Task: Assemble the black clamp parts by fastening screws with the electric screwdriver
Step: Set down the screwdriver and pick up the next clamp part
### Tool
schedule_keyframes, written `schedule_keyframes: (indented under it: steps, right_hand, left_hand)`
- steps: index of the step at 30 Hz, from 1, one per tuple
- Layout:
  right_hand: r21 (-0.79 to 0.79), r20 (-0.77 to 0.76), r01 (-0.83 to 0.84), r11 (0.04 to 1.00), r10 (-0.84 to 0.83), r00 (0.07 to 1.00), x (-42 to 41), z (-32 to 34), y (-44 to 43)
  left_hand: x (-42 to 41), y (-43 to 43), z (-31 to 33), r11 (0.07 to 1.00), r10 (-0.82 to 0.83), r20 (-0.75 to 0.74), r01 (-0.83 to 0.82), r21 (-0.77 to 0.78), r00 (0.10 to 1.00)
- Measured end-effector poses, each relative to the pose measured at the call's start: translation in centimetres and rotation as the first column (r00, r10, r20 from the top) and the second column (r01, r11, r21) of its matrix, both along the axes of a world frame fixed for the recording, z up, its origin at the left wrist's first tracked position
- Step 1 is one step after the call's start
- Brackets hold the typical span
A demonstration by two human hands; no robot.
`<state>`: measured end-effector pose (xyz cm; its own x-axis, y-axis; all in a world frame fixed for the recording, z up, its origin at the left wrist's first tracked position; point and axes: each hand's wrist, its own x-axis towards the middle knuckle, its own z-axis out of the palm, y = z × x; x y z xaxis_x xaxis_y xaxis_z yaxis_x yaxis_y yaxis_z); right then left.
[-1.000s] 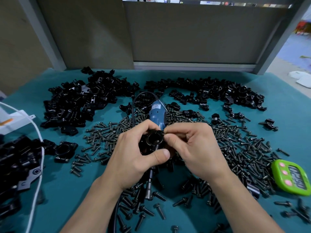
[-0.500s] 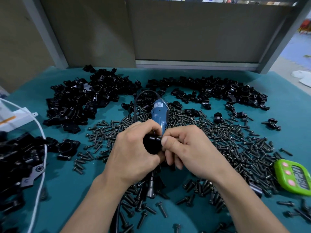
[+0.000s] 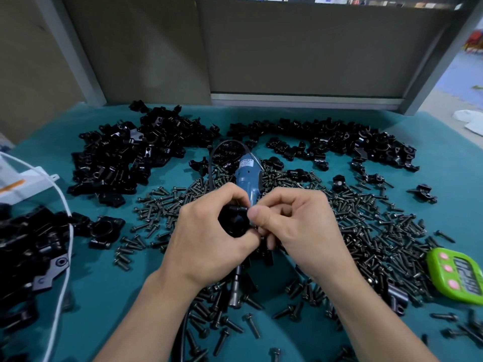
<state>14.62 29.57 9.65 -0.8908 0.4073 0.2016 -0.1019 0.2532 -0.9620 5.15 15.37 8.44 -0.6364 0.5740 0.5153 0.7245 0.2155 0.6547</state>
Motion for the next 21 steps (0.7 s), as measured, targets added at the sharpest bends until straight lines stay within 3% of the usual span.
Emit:
schedule_keyframes:
  steps: [5, 9, 16, 21]
  right_hand:
    - [0.157, -0.051, 0.037, 0.987, -0.029, 0.998, 0.2, 0.3, -0.4]
    - [0.286, 0.020, 0.049, 0.957, -0.058, 0.998, -0.1, 0.1, -1.0]
    - [0.176, 0.046, -0.066, 0.982, 0.059, 0.997, 0.4, 0.6, 0.1]
    - [0.344, -0.002, -0.006, 0.939, 0.007, 1.000, 0.5, 0.5, -0.2]
  left_hand:
    - [0.2, 0.0, 0.2, 0.996, -0.069, -0.002, 0.069, -0.059, 0.998]
    - [0.3, -0.2, 0.4, 0.992, -0.110, -0.010, 0.110, -0.059, 0.994]
    - [0.3, -0.1, 0.2, 0.995, -0.085, 0.010, 0.085, -0.051, 0.996]
    - [0.5, 0.1, 0.0, 0.997, -0.065, -0.013, 0.064, -0.045, 0.998]
